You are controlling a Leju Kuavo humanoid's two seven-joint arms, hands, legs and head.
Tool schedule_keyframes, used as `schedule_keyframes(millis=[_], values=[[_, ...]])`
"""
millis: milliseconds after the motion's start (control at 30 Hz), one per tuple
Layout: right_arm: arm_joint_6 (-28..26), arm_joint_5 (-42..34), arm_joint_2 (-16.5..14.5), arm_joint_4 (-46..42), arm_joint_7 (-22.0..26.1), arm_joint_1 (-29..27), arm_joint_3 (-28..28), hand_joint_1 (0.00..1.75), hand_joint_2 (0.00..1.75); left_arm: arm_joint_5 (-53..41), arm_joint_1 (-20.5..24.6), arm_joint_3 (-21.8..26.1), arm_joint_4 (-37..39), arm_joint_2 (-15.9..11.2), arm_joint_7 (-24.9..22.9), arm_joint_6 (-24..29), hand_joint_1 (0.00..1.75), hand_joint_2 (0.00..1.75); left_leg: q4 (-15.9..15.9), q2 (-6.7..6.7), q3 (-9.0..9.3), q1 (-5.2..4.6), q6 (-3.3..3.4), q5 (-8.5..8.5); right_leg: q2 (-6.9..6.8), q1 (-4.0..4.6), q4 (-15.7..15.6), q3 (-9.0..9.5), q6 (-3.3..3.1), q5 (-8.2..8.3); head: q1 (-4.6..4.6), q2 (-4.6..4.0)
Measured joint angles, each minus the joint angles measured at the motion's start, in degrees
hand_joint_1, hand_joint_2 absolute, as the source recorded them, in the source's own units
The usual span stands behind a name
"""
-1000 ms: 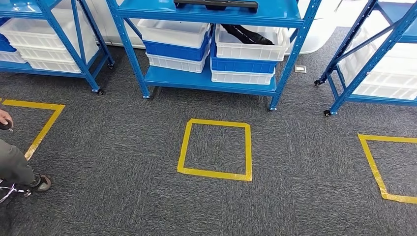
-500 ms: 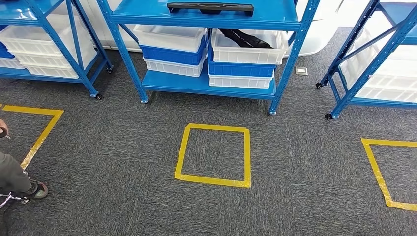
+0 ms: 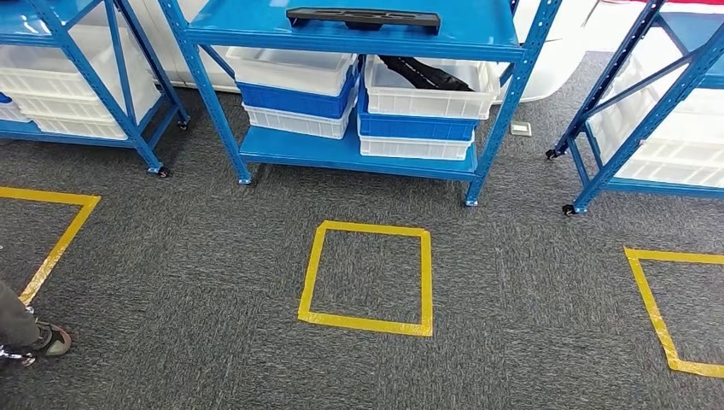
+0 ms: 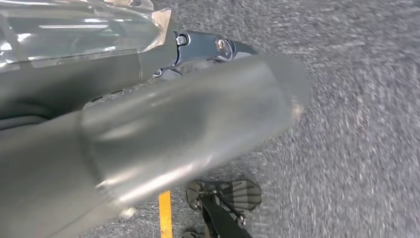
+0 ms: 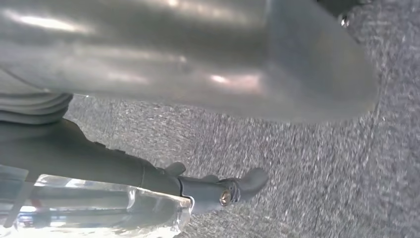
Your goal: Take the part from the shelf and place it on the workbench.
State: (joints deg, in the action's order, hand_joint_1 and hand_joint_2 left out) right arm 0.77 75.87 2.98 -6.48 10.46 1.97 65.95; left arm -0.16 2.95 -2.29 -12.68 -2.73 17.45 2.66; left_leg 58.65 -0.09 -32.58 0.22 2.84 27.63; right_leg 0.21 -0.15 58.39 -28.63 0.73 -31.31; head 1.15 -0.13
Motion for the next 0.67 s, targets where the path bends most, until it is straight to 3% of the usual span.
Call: schedule_keyframes(millis=[67, 133, 167, 200, 233, 300, 333, 400, 533, 567, 633, 667], values=[[0.02, 0.10, -0.12, -0.21, -0.02, 0.01, -0.01, 0.00, 0.00, 0.14, -0.07, -0.15, -0.03, 0.08, 0.13, 0.15, 0.00, 0.00, -1.52, 0.04, 1.52, 0.36, 0.23, -0.35, -0.16, 0.16, 3.89, -1.71, 0.08, -1.76, -0.08, 0.00], [0.02, 0.15, -0.16, -0.39, -0.04, -0.06, -0.01, 0.00, 0.00, 0.14, -0.03, -0.21, -0.03, 0.18, 0.19, 0.27, 0.00, 0.00, -1.87, 0.04, 2.24, 0.31, 0.40, -0.06, -0.16, -0.03, 11.45, -6.23, 0.03, -4.20, -0.12, 0.00], [0.02, 0.15, -0.14, -0.49, -0.05, -0.12, -0.01, 0.00, 0.00, 0.14, -0.03, -0.23, -0.04, 0.22, 0.20, 0.30, 0.00, 0.00, -1.86, -0.01, 2.53, 0.29, 0.38, 0.24, -0.17, -0.11, 14.33, -8.35, 0.26, -4.68, -0.13, 0.00], [0.03, 0.15, -0.12, -0.58, -0.07, -0.21, -0.01, 0.00, 0.00, 0.14, -0.03, -0.25, -0.03, 0.27, 0.20, 0.31, 0.00, 0.00, -1.86, -0.09, 2.91, 0.28, 0.32, 0.60, -0.17, -0.22, 15.29, -9.61, 0.70, -4.18, -0.13, 0.00], [0.04, 0.15, -0.10, -0.62, -0.08, -0.29, -0.01, 0.00, 0.00, 0.14, -0.05, -0.28, -0.03, 0.32, 0.20, 0.31, 0.00, 0.00, -1.85, -0.20, 3.38, 0.30, 0.19, 0.98, -0.18, -0.36, 14.14, -9.81, 1.28, -2.73, -0.13, 0.00], [0.07, 0.15, -0.02, -0.68, -0.10, -0.39, -0.01, 0.00, 0.00, 0.14, -0.05, -0.44, -0.03, 0.42, 0.16, 0.31, 0.00, 0.00, -1.83, -0.35, 4.56, 0.38, -0.26, 1.91, -0.26, -0.84, 6.70, -7.40, 2.45, 1.96, -0.16, 0.00], [0.09, 0.15, -0.06, -0.69, -0.10, -0.39, -0.01, 0.00, 0.00, 0.14, -0.03, -0.54, -0.03, 0.40, 0.13, 0.30, 0.00, 0.00, -1.78, -0.37, 4.94, 0.27, -0.61, 2.44, -0.31, -0.96, 3.47, -6.12, 2.64, 3.76, -0.24, 0.00], [0.16, 0.15, -0.20, -0.75, -0.11, -0.33, 0.01, 0.00, 0.00, 0.14, 0.08, -0.71, -0.03, 0.32, 0.00, 0.26, 0.00, 0.00, -1.62, -0.38, 5.23, 0.01, -1.28, 3.30, -0.28, -1.01, 0.46, -4.70, 1.92, 5.13, -0.25, 0.00], [0.21, 0.14, -0.36, -0.81, -0.14, -0.40, 0.02, 0.00, 0.00, 0.16, 0.23, -0.99, -0.05, 0.25, -0.07, 0.15, 0.00, 0.00, -0.36, -0.20, 4.93, 0.16, -2.19, 4.75, -0.03, -1.10, 0.40, -4.22, -0.01, 4.45, 0.17, 0.00], [0.21, 0.14, -0.39, -0.82, -0.14, -0.40, 0.02, 0.00, 0.00, 0.17, 0.26, -1.03, -0.07, 0.24, -0.07, 0.15, 0.00, 0.00, 1.78, -0.13, 3.89, 0.27, -2.49, 5.86, -0.03, -1.21, 0.35, -4.02, -0.40, 4.28, 0.23, 0.00], [0.21, 0.14, -0.43, -0.84, -0.14, -0.34, 0.02, 0.00, 0.00, 0.22, 0.25, -1.05, -0.08, 0.24, -0.05, 0.15, 0.00, 0.00, 9.11, -0.06, -0.34, 0.37, -2.92, 8.81, -0.07, -1.11, 0.33, -3.73, -0.99, 3.87, 0.40, 0.00], [0.21, 0.14, -0.44, -0.84, -0.14, -0.31, 0.02, 0.00, 0.00, 0.24, 0.23, -1.05, -0.08, 0.24, -0.05, 0.15, 0.00, 0.00, 11.25, -0.06, -1.65, 0.39, -2.99, 9.61, -0.07, -1.06, 0.33, -3.68, -1.11, 3.78, 0.37, 0.00]])
